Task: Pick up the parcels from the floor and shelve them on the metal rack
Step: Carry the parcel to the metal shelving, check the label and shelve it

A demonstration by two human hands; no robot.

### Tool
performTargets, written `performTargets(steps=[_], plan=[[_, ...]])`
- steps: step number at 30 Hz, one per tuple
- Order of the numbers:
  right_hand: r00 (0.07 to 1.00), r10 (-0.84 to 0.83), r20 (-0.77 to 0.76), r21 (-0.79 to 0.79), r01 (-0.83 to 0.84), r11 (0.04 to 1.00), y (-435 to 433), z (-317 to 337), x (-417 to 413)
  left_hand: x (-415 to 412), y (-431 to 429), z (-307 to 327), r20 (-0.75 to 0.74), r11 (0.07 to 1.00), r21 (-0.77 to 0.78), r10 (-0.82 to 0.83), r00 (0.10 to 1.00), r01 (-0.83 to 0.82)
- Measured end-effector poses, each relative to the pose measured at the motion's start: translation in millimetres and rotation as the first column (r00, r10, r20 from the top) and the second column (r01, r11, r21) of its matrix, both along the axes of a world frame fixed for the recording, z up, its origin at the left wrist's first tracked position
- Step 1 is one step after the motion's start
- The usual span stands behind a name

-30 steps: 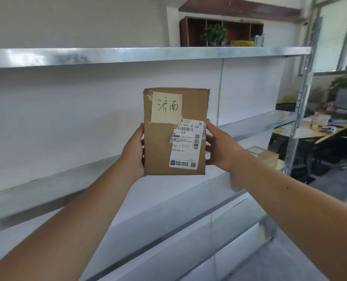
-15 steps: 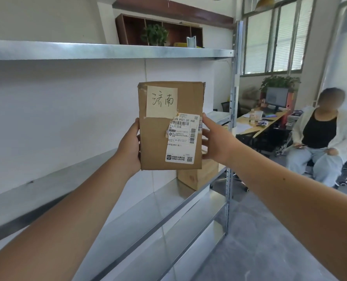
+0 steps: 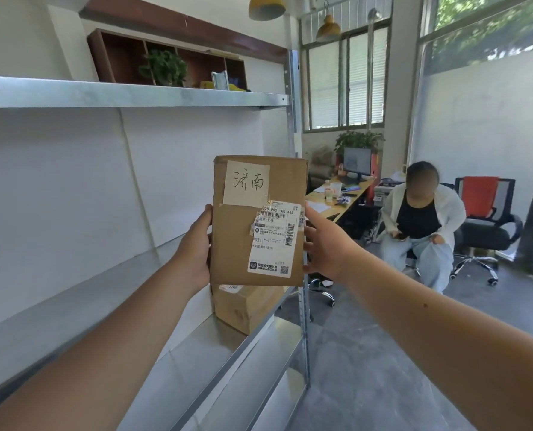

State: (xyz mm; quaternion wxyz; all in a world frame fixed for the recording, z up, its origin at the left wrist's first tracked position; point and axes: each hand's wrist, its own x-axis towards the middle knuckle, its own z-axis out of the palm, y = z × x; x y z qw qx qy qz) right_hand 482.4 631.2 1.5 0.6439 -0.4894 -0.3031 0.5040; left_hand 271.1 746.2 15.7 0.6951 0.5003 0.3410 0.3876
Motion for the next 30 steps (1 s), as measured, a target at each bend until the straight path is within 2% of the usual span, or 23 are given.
performTargets(steps=[7, 15, 19, 22, 25, 30], plan=[[0.998, -0.019, -0.065, 0.015, 0.02, 1.0, 71, 2, 35, 30, 81, 18, -0.099, 0.999, 0.042, -0.01, 0.995, 0.014], [0.993, -0.021, -0.117, 0.029, 0.024, 0.999, 149, -9, 55, 52, 165, 41, -0.282, 0.973, 0.139, -0.138, 0.949, 0.183], [0.991, -0.007, -0.131, 0.022, 0.01, 1.0, 173, -14, 62, 62, 194, 42, -0.342, 0.971, 0.155, -0.118, 0.932, 0.18], [0.987, 0.021, -0.158, 0.017, -0.019, 1.0, 188, -15, 67, 68, 213, 49, -0.422, 0.971, 0.198, -0.042, 0.906, 0.137], [0.984, 0.045, -0.173, 0.006, -0.045, 0.999, 204, -18, 76, 79, 233, 58, -0.54, 0.961, 0.272, 0.114, 0.834, 0.045], [0.978, 0.127, -0.166, -0.034, -0.134, 0.99, 230, -21, 92, 99, 264, 71, -0.615, 0.867, 0.499, 0.365, 0.699, -0.014]])
